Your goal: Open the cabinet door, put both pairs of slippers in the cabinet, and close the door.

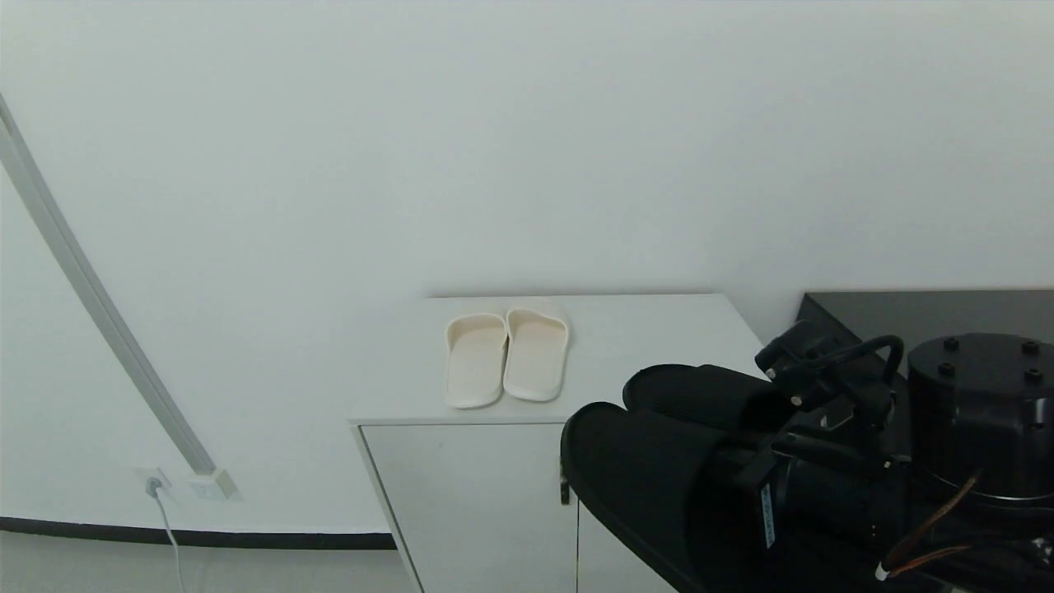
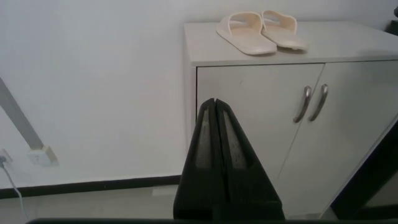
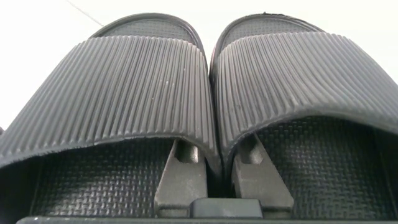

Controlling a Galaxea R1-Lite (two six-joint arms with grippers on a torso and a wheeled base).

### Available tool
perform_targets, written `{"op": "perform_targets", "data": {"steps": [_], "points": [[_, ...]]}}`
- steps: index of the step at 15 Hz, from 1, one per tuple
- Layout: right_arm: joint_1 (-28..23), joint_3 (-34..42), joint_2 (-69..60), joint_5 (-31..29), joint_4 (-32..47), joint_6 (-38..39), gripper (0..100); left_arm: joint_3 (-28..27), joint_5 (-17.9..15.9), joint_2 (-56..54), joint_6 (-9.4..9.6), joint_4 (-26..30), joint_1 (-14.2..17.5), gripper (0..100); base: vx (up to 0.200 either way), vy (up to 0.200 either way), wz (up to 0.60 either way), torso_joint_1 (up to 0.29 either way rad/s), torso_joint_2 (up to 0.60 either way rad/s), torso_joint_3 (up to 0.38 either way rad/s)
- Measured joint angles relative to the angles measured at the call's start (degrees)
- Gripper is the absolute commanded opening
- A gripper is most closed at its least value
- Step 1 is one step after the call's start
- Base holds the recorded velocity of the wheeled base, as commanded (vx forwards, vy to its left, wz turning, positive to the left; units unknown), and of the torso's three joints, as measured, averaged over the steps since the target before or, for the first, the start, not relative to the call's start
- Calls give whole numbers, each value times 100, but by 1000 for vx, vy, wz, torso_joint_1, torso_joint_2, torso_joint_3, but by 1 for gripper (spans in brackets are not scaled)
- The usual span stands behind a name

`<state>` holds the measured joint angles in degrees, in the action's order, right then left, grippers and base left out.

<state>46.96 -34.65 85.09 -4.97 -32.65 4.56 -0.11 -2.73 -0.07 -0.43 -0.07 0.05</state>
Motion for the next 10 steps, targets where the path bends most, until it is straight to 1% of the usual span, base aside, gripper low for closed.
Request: {"op": "perform_targets", "data": {"steps": [10], "points": [[1, 80, 72, 5, -13, 0, 0, 1, 0, 0, 7, 0, 2, 0, 0, 0, 0, 0, 0, 0]]}}
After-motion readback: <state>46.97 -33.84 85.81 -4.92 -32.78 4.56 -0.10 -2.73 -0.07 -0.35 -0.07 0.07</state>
